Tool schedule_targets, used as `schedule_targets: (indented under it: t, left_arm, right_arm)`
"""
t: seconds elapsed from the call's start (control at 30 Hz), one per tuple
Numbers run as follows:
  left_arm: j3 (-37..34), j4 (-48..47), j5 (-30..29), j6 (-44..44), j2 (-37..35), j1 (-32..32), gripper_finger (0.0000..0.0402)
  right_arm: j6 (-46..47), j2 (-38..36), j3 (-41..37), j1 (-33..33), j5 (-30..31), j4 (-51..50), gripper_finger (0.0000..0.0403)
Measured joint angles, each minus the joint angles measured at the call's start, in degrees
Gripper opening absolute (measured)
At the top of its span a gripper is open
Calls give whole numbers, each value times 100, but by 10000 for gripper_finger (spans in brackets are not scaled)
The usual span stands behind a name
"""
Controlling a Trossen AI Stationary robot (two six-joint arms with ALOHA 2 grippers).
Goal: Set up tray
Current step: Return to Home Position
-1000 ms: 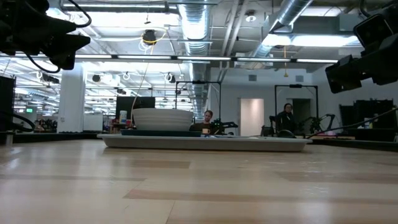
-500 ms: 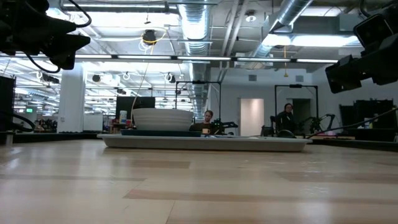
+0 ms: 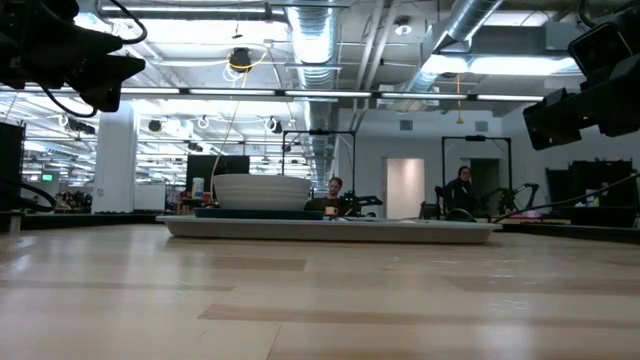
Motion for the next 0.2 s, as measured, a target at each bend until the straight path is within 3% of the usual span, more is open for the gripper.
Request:
schedule_targets:
  t: [0.2]
  left_arm:
    - [-1,1,0,-37,1,0,173]
  right_arm:
    - [1,0,0,0,1,-2,180]
